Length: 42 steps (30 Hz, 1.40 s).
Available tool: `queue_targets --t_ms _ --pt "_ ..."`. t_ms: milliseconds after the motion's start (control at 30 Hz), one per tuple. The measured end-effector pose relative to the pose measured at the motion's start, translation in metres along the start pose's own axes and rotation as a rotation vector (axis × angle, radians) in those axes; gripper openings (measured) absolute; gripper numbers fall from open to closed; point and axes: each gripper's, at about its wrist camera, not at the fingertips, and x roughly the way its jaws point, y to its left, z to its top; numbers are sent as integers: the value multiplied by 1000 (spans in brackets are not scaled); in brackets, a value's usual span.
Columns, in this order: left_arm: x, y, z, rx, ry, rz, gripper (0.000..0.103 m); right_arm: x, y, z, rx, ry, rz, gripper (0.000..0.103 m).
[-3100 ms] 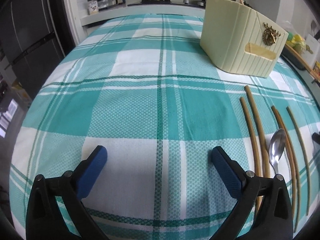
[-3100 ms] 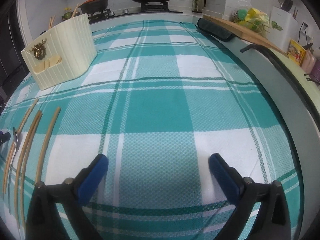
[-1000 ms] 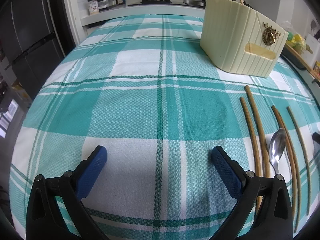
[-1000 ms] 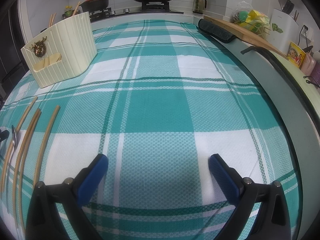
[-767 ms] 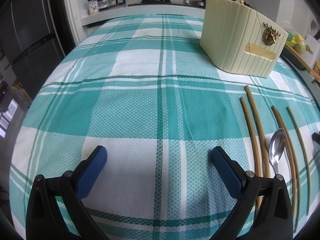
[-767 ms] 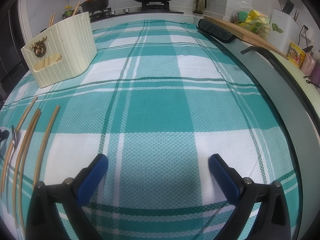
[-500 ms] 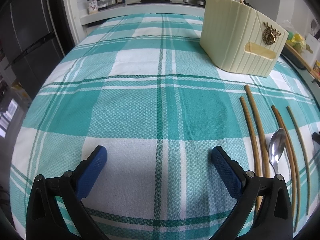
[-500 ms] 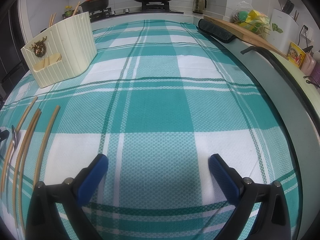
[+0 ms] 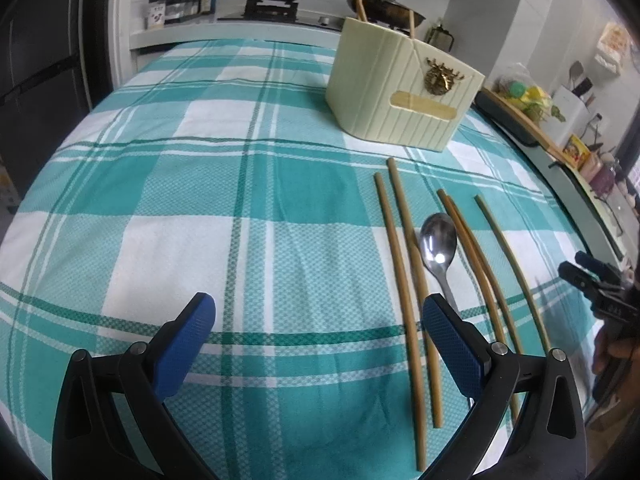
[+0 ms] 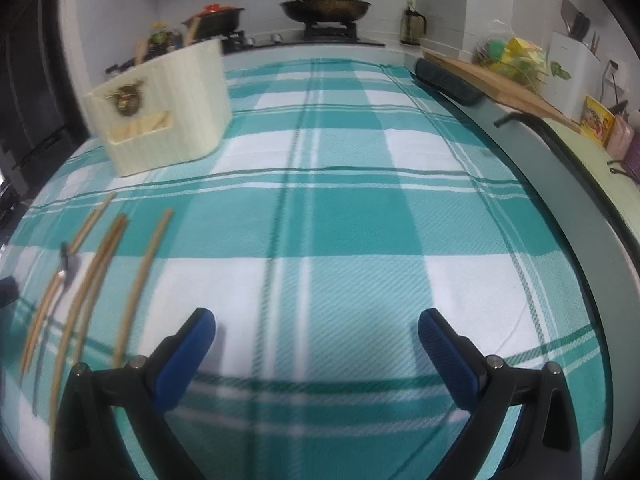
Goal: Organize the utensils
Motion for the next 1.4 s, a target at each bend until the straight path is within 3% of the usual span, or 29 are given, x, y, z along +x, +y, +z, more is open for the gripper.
queue_targets --t_ms 133,300,367,533,700,833,933,1067,1100,1200,1400 --pt "12 -12 -1 41 30 32 103 -37 42 -14 -74 -72 45 103" --pt "18 -23 -2 99 48 74 102 -40 74 -19 -118 -49 58 102" --pt "20 -25 -2 112 54 87 102 -34 80 -19 -126 -23 66 87" --pt "23 -26 -2 126 69 112 102 -19 84 -22 -113 35 79 71" --pt "27 -29 -2 152 79 138 103 -14 92 -22 -136 63 87 67" --pt "28 -30 0 149 80 148 103 -10 99 -21 -163 83 83 44" --pt "28 -33 0 153 74 164 101 -10 103 -22 -182 81 77 35" --pt "24 -42 1 157 49 149 68 -11 105 -21 -196 82 71 18" --pt "23 -46 1 166 43 157 55 -10 105 -21 -197 82 64 16" --pt "22 -53 0 180 34 151 28 -10 102 -20 -178 81 41 13" --pt "19 -53 -2 163 20 180 9 -12 91 -22 -146 81 15 10"
